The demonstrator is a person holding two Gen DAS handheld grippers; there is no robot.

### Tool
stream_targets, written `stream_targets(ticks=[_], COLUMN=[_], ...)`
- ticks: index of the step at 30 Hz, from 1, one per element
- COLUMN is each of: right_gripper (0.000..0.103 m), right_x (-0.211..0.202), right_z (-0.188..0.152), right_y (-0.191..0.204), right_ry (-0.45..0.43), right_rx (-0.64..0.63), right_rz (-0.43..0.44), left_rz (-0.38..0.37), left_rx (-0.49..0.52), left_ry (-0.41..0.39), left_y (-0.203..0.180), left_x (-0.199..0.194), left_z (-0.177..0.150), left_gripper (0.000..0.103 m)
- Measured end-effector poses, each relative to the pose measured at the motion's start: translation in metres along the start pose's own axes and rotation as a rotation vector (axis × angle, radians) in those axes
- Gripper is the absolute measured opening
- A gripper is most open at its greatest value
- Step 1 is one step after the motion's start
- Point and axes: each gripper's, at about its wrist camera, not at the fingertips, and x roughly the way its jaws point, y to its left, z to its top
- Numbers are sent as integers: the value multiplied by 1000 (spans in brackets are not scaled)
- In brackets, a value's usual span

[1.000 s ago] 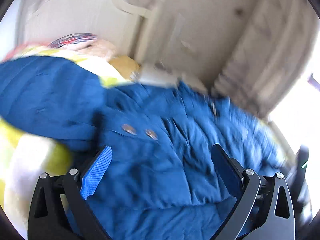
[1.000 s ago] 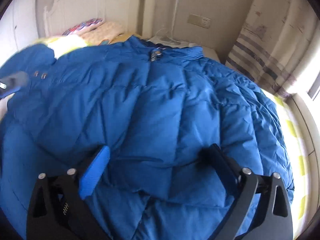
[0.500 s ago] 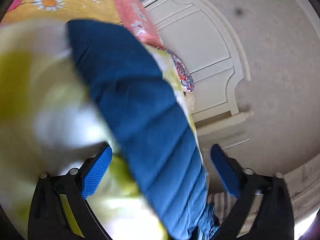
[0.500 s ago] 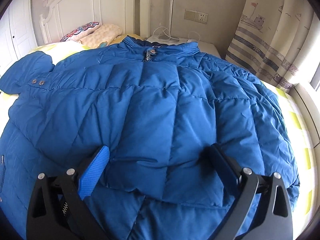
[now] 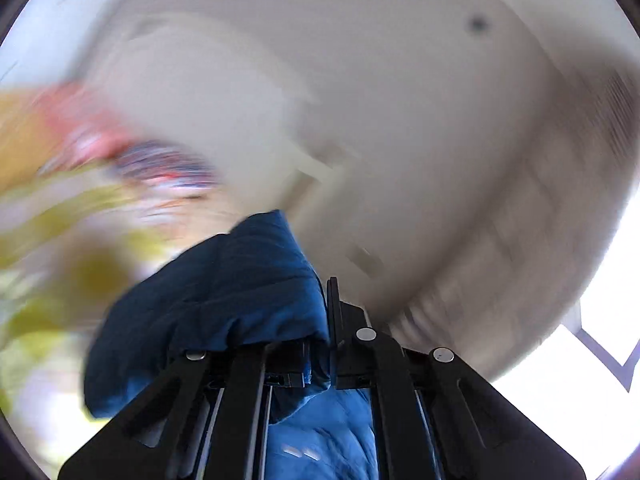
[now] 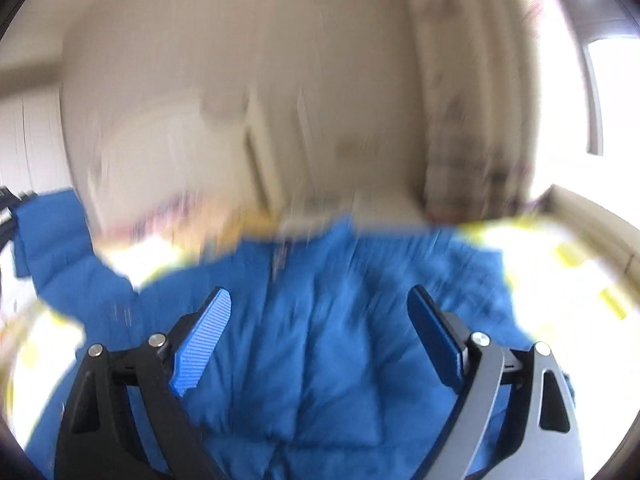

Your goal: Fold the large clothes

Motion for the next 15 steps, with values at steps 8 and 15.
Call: stream_targets(ticks=[8, 15], right_gripper=[91, 91], right_x=[-34, -26], right_z=[6, -5], right_y=[-61, -96], right_ry=[-197, -155], right_rx=[230, 365], right_rz=[-98, -129], left_rz=[-5, 47], left_rx=[577, 719], left_ry=[559, 660], left_y=[-172, -181], left_x=[120, 123], left_z=[-223, -287], left_gripper=[4, 12])
